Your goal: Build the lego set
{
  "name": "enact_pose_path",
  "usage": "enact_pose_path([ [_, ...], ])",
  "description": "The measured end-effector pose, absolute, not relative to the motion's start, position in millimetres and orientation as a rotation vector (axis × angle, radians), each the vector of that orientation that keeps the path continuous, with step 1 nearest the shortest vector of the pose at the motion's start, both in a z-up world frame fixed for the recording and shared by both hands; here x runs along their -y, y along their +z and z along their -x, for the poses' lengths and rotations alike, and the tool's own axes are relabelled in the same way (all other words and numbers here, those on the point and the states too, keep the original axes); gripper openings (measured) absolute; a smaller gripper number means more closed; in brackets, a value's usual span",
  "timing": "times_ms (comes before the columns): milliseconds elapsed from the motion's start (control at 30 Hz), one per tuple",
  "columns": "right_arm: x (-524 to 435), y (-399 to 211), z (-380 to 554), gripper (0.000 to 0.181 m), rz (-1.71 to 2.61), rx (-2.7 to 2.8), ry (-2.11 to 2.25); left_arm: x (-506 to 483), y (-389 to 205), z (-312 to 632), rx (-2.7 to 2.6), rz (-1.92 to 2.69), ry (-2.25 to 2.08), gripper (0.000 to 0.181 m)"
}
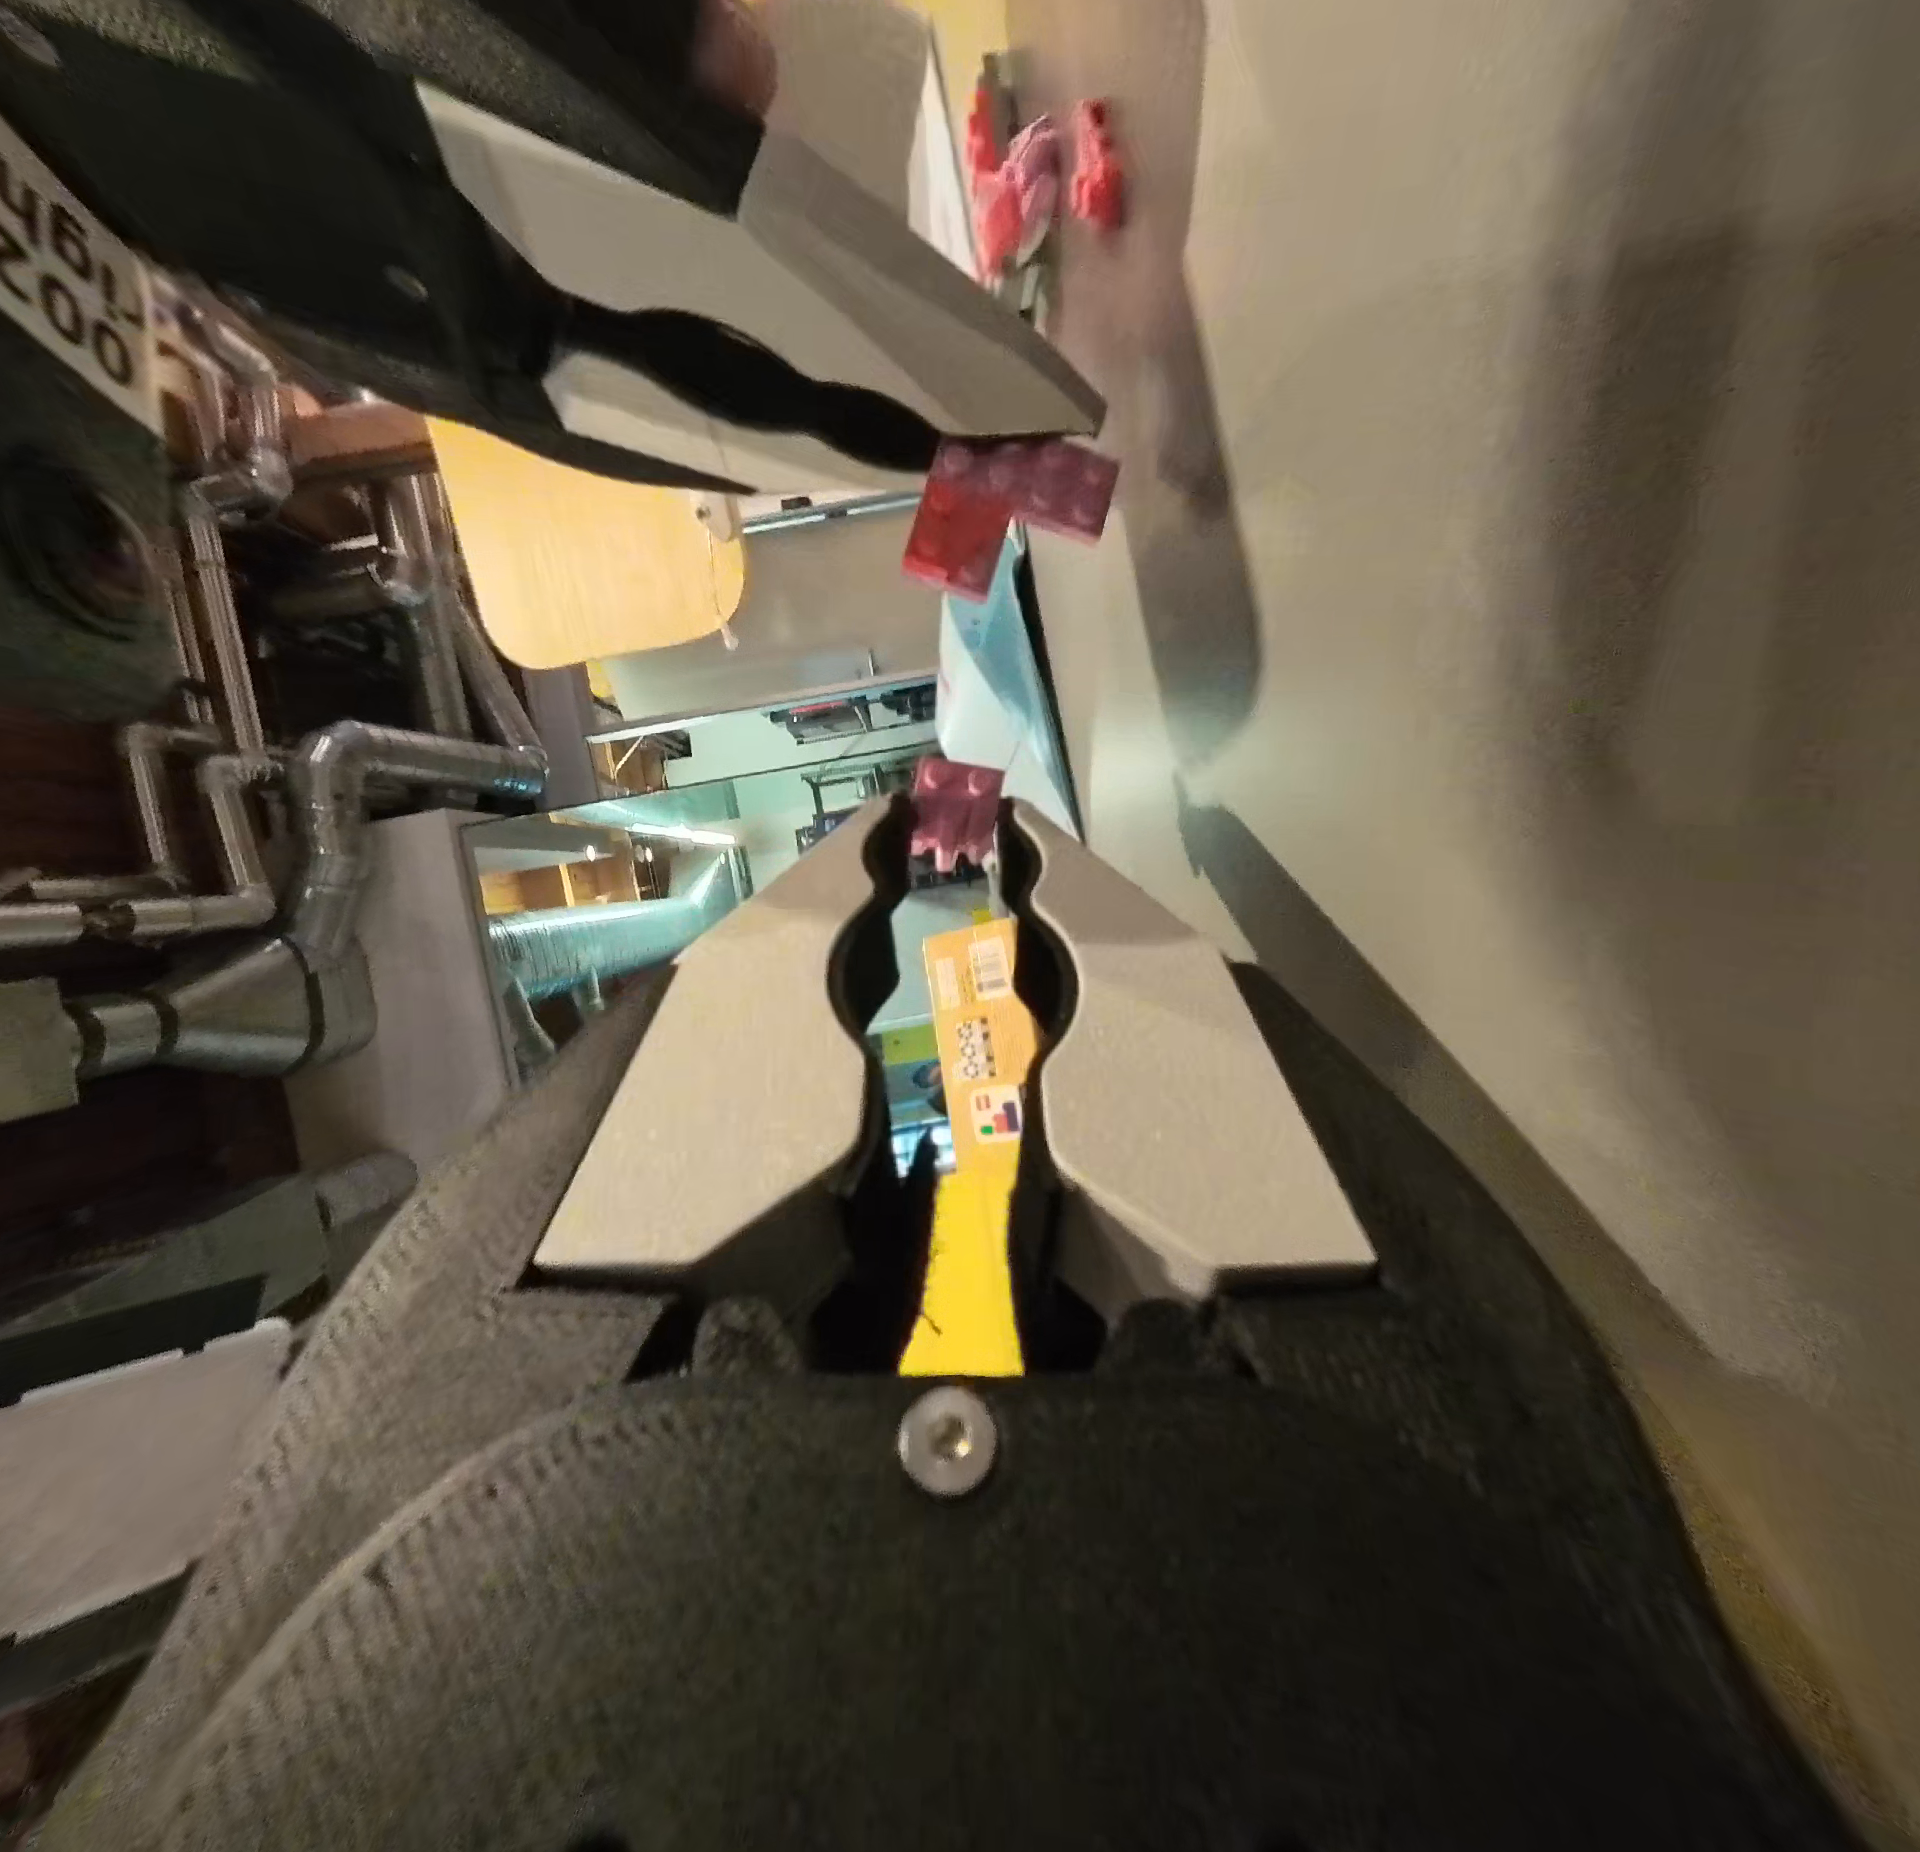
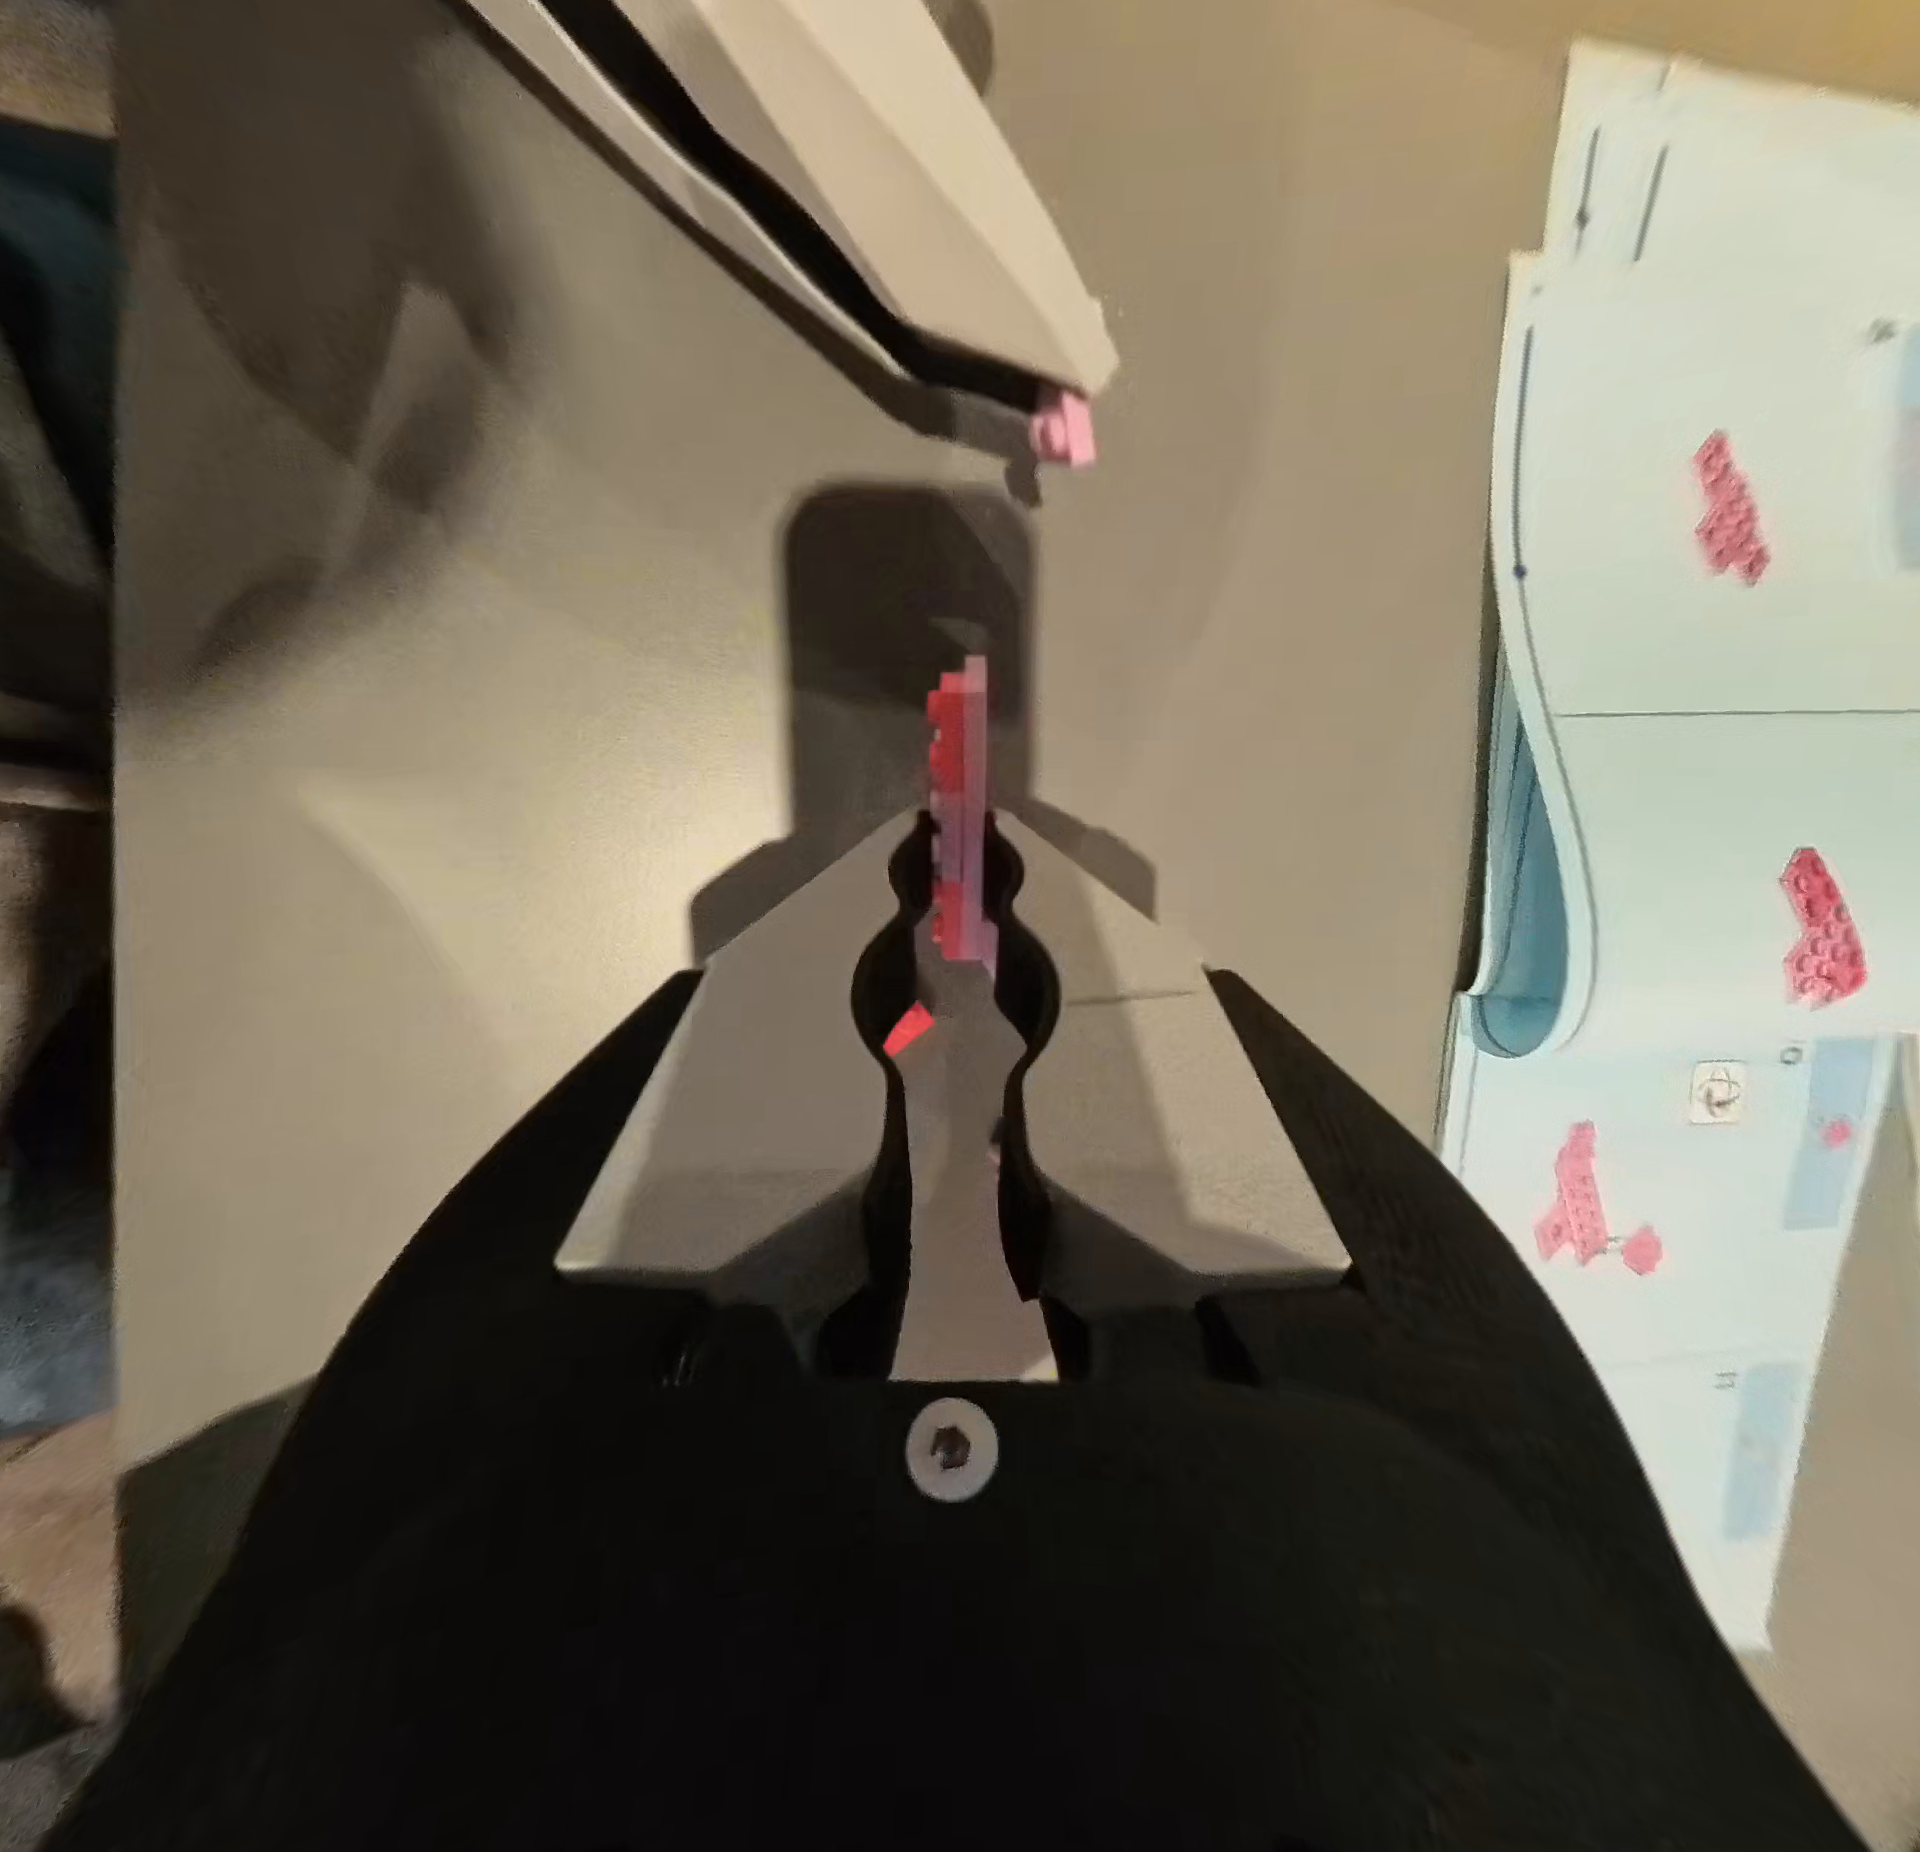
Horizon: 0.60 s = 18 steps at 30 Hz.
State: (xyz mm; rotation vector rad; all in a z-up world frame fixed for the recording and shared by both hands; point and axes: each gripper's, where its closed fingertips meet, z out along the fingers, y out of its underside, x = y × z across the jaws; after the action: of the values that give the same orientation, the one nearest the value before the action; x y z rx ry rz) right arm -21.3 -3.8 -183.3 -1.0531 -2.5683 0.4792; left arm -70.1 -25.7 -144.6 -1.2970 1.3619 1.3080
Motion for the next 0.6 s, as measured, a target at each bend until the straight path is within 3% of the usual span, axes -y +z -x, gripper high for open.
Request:
enact_pose_path([
  [400,7,-192,28,0.007,1.061,2.791,0.231,43,-143,77,-1.289,1.342,1.336,0.016],
  [600,6,-191,27,0.019,1.098,2.727,0.345,46,-146,74,-1.281,1.347,1.314,0.015],
])
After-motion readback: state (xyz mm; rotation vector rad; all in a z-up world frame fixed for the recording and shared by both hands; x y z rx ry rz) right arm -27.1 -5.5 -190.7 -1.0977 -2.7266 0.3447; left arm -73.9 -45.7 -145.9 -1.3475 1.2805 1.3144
